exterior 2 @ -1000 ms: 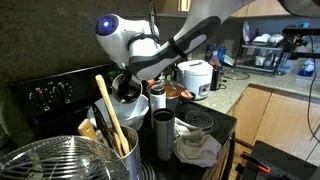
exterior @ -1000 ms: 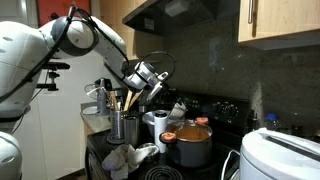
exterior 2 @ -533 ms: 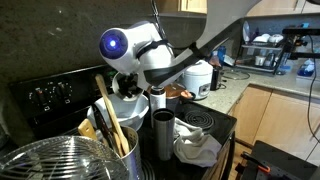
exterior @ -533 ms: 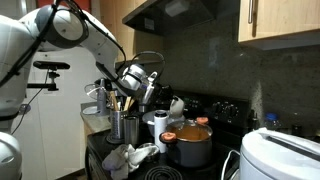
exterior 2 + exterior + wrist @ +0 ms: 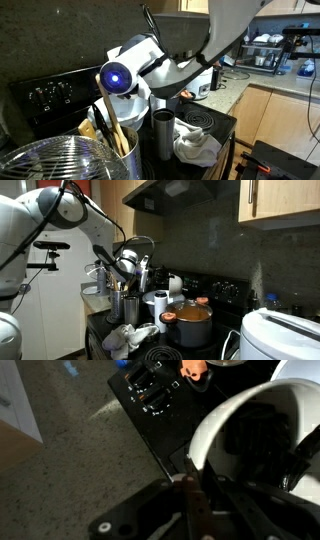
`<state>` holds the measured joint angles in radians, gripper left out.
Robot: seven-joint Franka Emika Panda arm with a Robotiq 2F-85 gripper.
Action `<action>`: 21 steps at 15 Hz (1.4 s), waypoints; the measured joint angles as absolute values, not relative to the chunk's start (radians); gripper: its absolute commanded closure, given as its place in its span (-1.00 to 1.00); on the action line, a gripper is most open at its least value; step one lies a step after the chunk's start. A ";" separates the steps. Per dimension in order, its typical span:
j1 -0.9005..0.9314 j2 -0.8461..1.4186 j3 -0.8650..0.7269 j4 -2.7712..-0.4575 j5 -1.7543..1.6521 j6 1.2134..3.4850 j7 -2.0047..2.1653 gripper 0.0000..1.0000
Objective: Pour the contents of the grey bowl into the big white bowl
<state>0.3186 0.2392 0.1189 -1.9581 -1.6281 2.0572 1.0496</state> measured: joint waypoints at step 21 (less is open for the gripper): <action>0.294 0.239 0.173 -2.013 -1.965 1.897 1.142 0.90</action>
<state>0.2945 0.2392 0.1727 -2.0125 -1.9650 1.8973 1.1422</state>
